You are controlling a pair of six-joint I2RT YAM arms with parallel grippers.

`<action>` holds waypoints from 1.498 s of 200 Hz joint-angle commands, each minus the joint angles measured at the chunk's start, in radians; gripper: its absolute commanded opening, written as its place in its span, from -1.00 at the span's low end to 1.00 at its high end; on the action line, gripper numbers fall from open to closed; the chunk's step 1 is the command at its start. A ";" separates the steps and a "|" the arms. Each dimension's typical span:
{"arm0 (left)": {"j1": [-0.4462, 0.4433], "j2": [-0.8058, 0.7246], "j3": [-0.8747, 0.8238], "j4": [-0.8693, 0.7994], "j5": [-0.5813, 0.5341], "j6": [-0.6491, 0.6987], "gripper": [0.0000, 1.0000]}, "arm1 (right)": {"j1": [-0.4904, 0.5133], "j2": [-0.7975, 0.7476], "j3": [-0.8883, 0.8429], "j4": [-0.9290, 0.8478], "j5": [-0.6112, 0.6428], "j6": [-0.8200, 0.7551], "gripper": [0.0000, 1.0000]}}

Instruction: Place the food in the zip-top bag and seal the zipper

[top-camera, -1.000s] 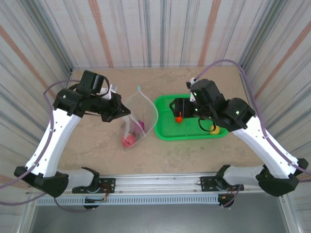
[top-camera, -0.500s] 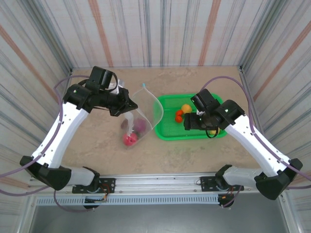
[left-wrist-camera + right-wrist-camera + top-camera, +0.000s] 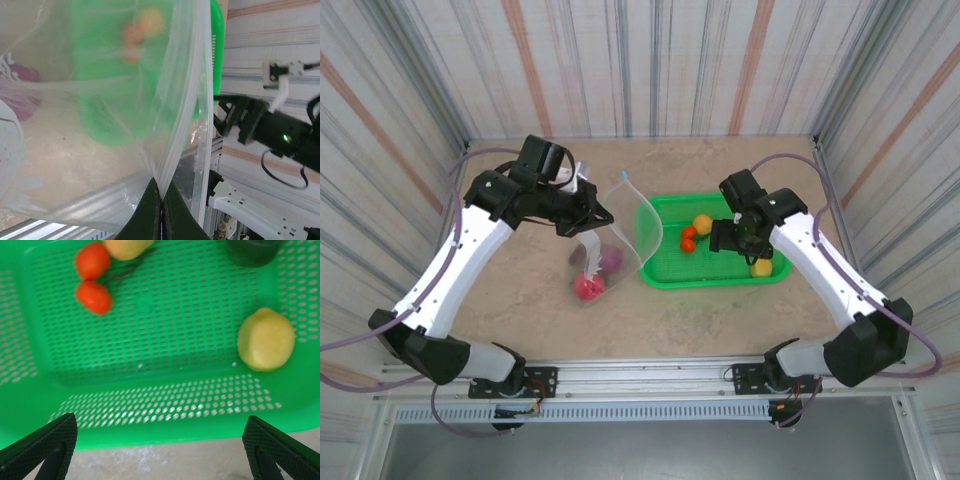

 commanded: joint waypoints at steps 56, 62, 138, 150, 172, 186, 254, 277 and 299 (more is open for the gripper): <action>-0.006 -0.092 -0.120 0.087 0.023 0.037 -1.00 | -0.191 0.200 -0.102 0.118 0.061 0.044 0.79; -0.005 -0.093 -0.126 0.089 0.026 0.035 -1.00 | -0.192 0.217 -0.098 0.120 0.072 0.040 0.80; 0.018 -0.069 -0.130 0.118 0.058 0.072 -1.00 | -0.256 0.337 -0.163 0.247 0.029 -0.022 0.93; 0.022 -0.068 -0.126 0.108 0.053 0.081 -1.00 | -0.268 0.338 -0.171 0.285 -0.012 -0.034 0.93; 0.024 -0.066 -0.127 0.102 0.051 0.085 -1.00 | -0.273 0.340 -0.174 0.354 -0.088 -0.053 0.87; 0.026 -0.064 -0.128 0.102 0.051 0.085 -1.00 | -0.273 0.354 -0.162 0.365 -0.115 -0.054 0.76; 0.030 -0.055 -0.125 0.104 0.056 0.079 -1.00 | -0.249 0.391 -0.130 0.306 -0.051 -0.064 0.62; 0.030 -0.059 -0.134 0.114 0.059 0.073 -1.00 | -0.243 0.373 -0.115 0.243 -0.010 -0.051 0.79; 0.030 -0.059 -0.142 0.125 0.063 0.071 -1.00 | -0.241 0.358 -0.121 0.202 -0.004 -0.039 0.95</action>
